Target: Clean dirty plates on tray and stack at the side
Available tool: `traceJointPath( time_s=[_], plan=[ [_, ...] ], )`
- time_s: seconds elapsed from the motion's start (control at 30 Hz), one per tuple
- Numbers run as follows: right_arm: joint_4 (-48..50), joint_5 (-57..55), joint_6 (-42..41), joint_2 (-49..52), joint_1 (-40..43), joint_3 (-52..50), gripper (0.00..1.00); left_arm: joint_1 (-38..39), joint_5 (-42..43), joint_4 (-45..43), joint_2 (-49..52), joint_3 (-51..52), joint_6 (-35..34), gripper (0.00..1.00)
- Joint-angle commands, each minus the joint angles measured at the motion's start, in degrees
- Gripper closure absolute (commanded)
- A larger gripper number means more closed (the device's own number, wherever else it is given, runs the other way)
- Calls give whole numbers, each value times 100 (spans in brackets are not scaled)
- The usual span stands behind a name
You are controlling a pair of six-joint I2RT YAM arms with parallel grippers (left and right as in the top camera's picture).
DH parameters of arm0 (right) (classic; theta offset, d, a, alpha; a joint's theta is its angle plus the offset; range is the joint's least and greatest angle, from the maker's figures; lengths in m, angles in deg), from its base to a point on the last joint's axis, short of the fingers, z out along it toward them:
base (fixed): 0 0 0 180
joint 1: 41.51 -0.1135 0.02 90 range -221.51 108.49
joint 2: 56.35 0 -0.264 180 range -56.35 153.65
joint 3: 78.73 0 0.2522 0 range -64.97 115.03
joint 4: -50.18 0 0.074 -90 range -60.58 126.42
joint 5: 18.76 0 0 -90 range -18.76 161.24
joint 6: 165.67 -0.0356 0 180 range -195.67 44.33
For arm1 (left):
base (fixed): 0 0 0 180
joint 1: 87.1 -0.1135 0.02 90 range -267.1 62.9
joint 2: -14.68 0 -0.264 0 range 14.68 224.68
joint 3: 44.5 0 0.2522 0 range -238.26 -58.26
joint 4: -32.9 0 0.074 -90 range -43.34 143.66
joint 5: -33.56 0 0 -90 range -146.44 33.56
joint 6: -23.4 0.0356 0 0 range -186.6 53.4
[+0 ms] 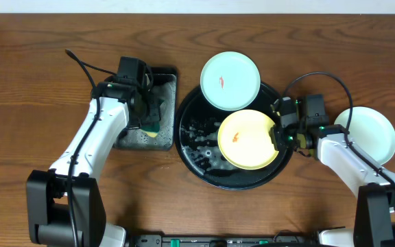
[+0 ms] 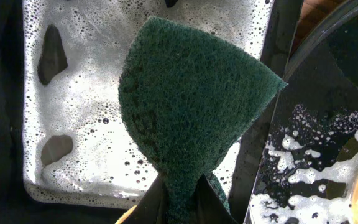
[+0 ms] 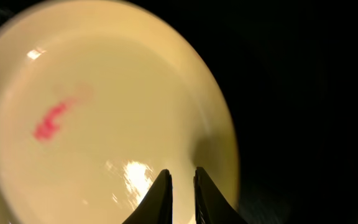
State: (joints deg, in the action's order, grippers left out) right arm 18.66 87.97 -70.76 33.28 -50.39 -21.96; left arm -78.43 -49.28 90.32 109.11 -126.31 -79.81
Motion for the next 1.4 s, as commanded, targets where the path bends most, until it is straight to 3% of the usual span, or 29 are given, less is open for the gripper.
traceJointPath(
  time_s=[0.0, 0.1, 0.2, 0.37, 0.5, 0.77, 0.9, 1.07, 1.2, 1.37],
  plan=[
    [271, 356, 208, 50, -170, -17, 88, -24, -28, 20, 31, 22, 96, 90],
    [210, 413, 98, -44, -203, 63, 88, -24, -28, 39, 28, 22, 96, 90],
    [-138, 407, -518, -321, -151, 184, 83, -24, -28, 57, 28, 22, 96, 90],
    [-1340, -79, -2061, -999, 76, 232, 69, -24, -28, 42, 28, 22, 96, 90],
    [-2214, -789, -2511, -1091, 101, 205, 64, -24, -28, 42, 28, 22, 96, 90],
    [-1672, -831, -3158, -527, 92, -221, 65, -24, -28, 42, 28, 22, 96, 90],
    [-1069, -474, -2909, -168, 92, -313, 75, -24, -28, 44, 28, 22, 96, 90],
    [-437, -101, -2087, -39, 13, -326, 98, -24, -28, 87, 28, 22, 96, 90],
    [-81, -72, -1220, -48, -164, -326, 99, -24, -28, 205, 28, 22, 96, 92],
    [42, -79, -1043, -48, -319, -326, 99, -24, -28, 245, 28, 22, 96, 92]
  ],
)
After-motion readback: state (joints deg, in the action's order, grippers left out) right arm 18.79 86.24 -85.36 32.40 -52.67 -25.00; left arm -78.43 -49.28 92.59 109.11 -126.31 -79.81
